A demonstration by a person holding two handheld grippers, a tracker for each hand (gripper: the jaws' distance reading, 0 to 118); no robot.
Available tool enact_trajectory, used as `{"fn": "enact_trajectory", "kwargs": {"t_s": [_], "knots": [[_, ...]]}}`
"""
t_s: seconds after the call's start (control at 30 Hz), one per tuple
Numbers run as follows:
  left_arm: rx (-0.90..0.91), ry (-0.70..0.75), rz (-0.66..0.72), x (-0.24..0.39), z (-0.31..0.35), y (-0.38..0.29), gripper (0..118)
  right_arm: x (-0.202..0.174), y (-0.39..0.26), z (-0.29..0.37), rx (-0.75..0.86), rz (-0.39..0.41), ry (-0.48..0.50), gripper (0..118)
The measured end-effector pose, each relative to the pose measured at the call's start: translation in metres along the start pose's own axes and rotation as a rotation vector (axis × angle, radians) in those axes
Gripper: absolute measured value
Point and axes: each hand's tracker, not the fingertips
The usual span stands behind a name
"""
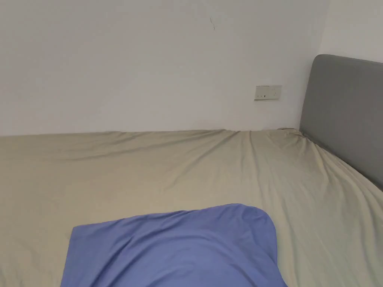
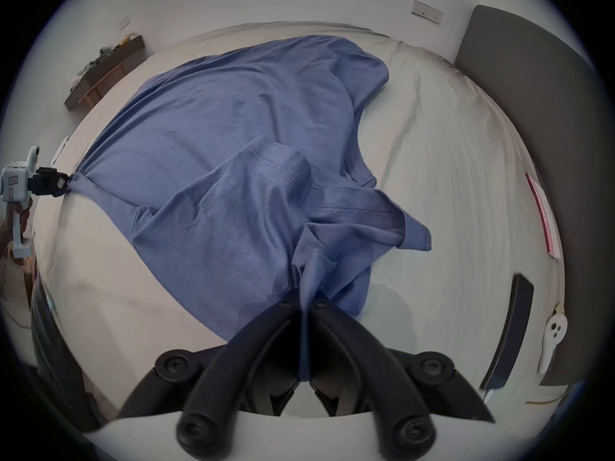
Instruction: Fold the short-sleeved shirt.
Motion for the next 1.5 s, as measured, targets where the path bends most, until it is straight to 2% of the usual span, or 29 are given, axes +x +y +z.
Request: {"fn": "enact_trajectory", "kwargs": {"t_s": [0.23, 0.33, 0.5, 0.57, 0.63, 0.7, 0.83, 0.87, 0.93, 0.97, 1.0, 1.03, 1.07, 1.1, 1.13, 1.17, 1.23, 1.33, 1.5], "knots": [[-0.055, -0.035, 0.029, -0.006, 0.051, -0.063, 5, -0.024, -0.072, 0.038, -0.072, 0.116, 0.032, 3], [-0.068, -0.038, 0.017, -0.007, 0.064, -0.085, 5, -0.032, -0.102, 0.048, -0.085, 0.136, 0.044, 3], [-0.090, -0.021, 0.000, 0.003, 0.081, -0.103, 5, -0.045, -0.131, 0.056, -0.111, 0.110, 0.074, 3], [-0.074, -0.016, -0.033, 0.001, 0.087, -0.107, 5, -0.049, -0.135, 0.060, -0.102, 0.142, 0.068, 3], [-0.064, -0.022, -0.019, -0.001, 0.087, -0.109, 5, -0.051, -0.135, 0.058, -0.097, 0.140, 0.057, 3], [-0.076, -0.032, 0.040, 0.000, 0.089, -0.113, 5, -0.052, -0.135, 0.059, -0.108, 0.090, 0.061, 3], [-0.090, -0.028, 0.032, 0.003, 0.083, -0.122, 5, -0.052, -0.133, 0.058, -0.113, 0.102, 0.054, 4], [-0.099, -0.024, 0.020, 0.003, 0.081, -0.123, 5, -0.051, -0.132, 0.057, -0.112, 0.088, 0.060, 5], [-0.094, -0.024, 0.010, 0.004, 0.080, -0.123, 8, -0.050, -0.136, 0.057, -0.088, 0.078, 0.055, 16], [-0.090, -0.027, 0.024, -0.001, 0.077, -0.124, 16, -0.051, -0.138, 0.060, -0.071, 0.082, 0.026, 21], [-0.097, -0.032, 0.075, -0.004, 0.079, -0.120, 46, -0.051, -0.140, 0.066, -0.064, 0.090, 0.020, 29], [-0.112, -0.032, 0.117, -0.006, 0.082, -0.118, 84, -0.051, -0.140, 0.073, -0.050, 0.098, 0.019, 40], [-0.120, -0.035, 0.145, -0.009, 0.086, -0.116, 115, -0.050, -0.141, 0.086, -0.001, 0.089, 0.010, 55], [-0.094, -0.068, 0.166, -0.006, 0.097, -0.116, 113, -0.048, -0.144, 0.101, 0.070, 0.041, 0.007, 74], [0.018, -0.118, 0.173, -0.008, 0.114, -0.114, 110, -0.045, -0.147, 0.116, 0.129, -0.003, 0.034, 82], [0.031, -0.128, 0.191, -0.009, 0.125, -0.112, 112, -0.039, -0.150, 0.132, 0.188, -0.046, 0.088, 85], [0.080, -0.112, 0.207, -0.006, 0.135, -0.110, 117, -0.033, -0.156, 0.156, 0.272, -0.107, 0.108, 86], [0.083, -0.097, 0.188, 0.008, 0.145, -0.109, 118, -0.030, -0.166, 0.173, 0.346, -0.129, -0.007, 86], [-0.097, 0.007, 0.113, 0.016, 0.093, -0.111, 118, -0.038, -0.182, 0.166, 0.304, -0.141, -0.051, 86]]}}
